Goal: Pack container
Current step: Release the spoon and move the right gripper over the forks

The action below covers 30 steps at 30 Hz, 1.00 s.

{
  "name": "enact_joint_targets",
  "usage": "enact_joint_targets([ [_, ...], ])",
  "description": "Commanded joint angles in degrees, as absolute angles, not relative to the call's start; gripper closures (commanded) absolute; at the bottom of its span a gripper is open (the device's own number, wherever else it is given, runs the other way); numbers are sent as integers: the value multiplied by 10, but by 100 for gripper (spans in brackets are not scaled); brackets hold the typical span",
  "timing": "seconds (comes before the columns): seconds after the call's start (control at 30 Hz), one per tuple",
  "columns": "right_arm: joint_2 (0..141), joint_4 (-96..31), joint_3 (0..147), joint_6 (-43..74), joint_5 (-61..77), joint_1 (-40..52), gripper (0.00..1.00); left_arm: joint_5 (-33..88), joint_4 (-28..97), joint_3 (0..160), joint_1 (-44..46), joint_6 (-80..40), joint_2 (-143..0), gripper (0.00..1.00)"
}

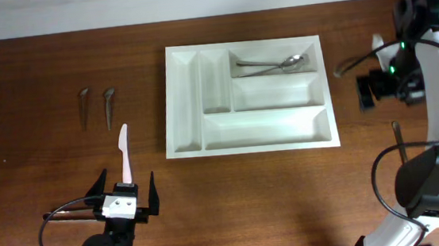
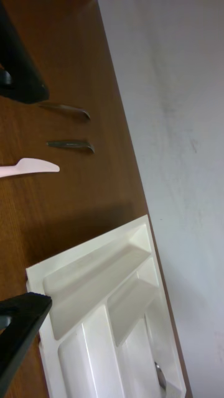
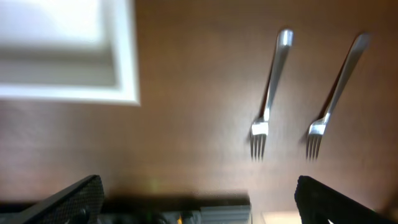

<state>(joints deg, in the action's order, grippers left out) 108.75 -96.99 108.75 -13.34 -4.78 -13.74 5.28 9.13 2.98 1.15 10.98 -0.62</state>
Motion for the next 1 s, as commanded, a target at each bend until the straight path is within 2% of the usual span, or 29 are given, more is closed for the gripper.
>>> enact_joint_targets([
  [0.0, 1074, -961, 1024, -148, -86, -176, 1, 47, 90, 26, 8, 114, -3, 1],
  [0.2, 1074, -880, 931, -149, -82, -236, 1, 47, 90, 26, 8, 114, -3, 1],
  [0.5, 1074, -781, 819, -227, -82, -275, 1, 47, 90, 26, 8, 114, -3, 1],
  [0.97, 1093, -676, 797, -300, -38, -338, 1, 47, 90, 26, 8, 114, -3, 1],
])
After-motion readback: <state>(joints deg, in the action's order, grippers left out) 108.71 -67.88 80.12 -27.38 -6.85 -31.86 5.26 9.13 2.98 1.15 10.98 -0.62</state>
